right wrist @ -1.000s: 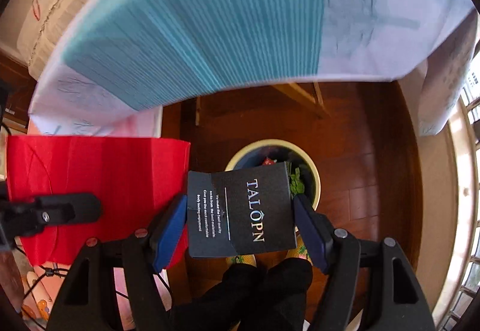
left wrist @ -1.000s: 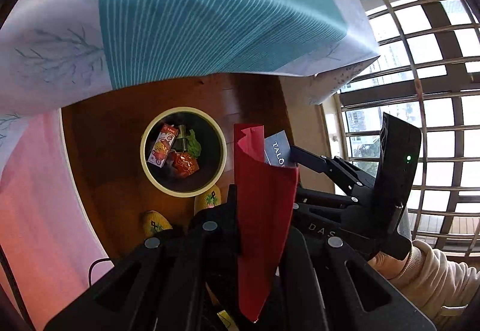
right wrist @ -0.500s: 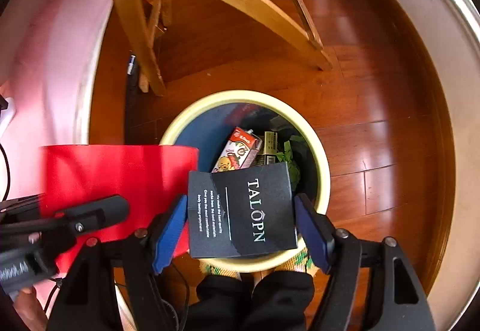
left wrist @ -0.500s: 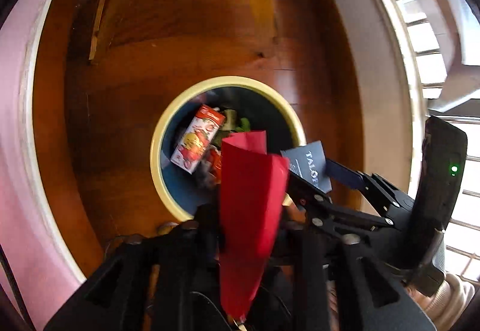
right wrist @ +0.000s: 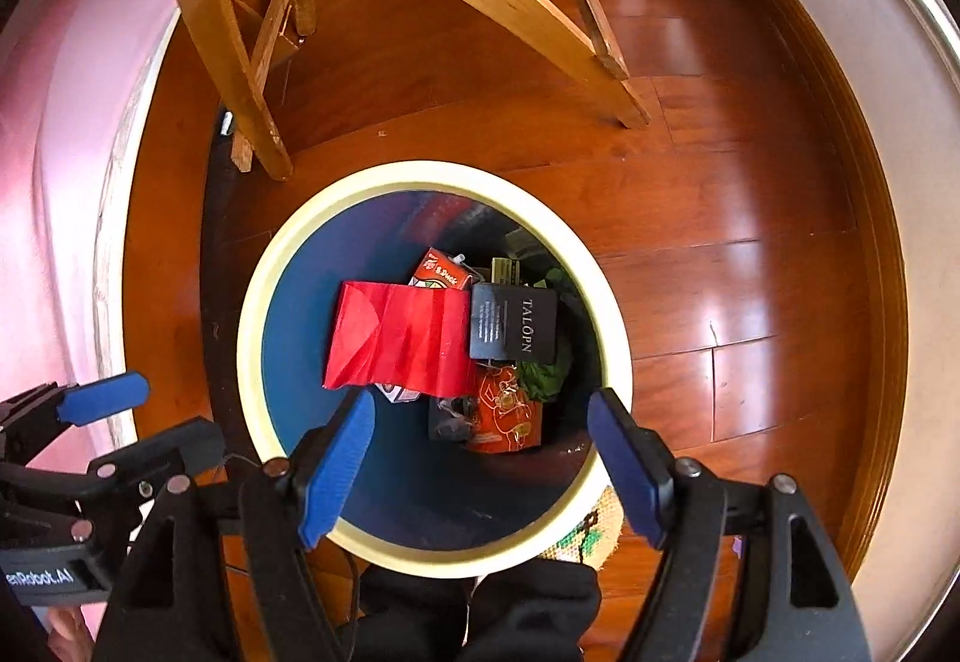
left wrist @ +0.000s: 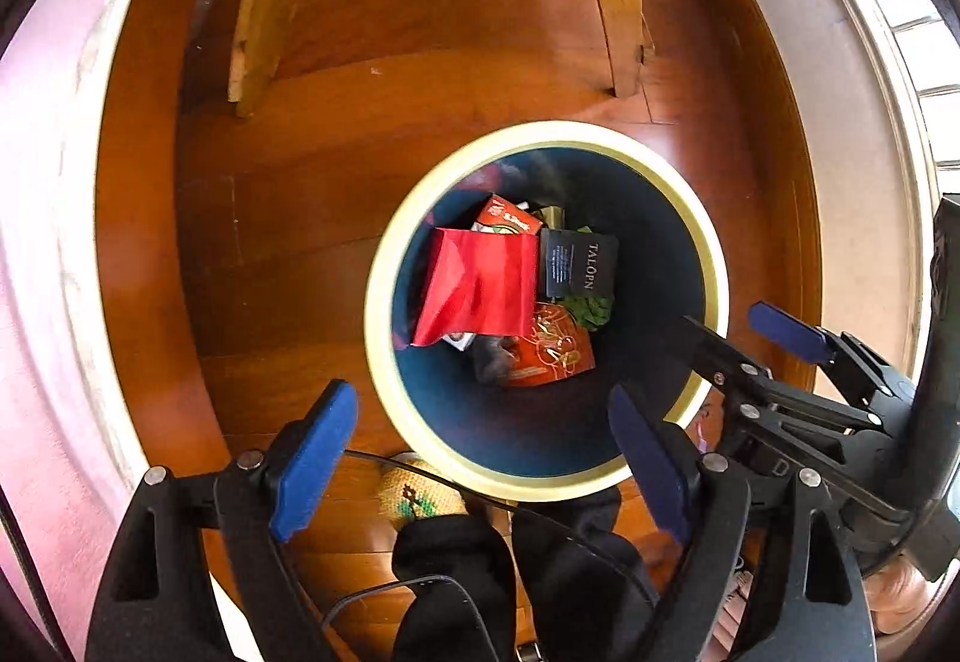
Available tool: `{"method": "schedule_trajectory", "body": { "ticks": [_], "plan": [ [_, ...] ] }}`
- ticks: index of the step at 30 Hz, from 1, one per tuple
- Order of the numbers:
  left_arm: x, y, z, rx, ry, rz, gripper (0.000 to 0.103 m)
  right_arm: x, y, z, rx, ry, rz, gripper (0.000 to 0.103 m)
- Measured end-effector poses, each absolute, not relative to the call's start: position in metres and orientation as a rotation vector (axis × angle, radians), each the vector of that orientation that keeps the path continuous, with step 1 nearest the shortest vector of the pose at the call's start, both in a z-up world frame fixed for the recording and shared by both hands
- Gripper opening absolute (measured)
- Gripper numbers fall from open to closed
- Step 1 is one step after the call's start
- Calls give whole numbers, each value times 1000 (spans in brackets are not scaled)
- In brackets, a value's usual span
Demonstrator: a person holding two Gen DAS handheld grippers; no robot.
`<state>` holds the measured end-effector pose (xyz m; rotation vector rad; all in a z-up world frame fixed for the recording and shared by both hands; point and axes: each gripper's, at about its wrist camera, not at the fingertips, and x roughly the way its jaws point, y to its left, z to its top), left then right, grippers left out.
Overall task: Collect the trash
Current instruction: 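Raise both tools from the bin and move them back over the table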
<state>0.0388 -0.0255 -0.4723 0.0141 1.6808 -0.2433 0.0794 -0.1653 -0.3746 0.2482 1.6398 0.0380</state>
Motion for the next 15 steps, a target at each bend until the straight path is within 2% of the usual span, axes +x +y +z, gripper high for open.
{"method": "schedule_trajectory", "body": {
  "ticks": [8,15],
  "plan": [
    [40,-18,-441,-2,1620,-175,85,80,-163,-342,240,1623,44,74],
    [35,-8,-380,-46,1574,-131,85,80,-164,-277,248,1600,40,74]
  ]
}}
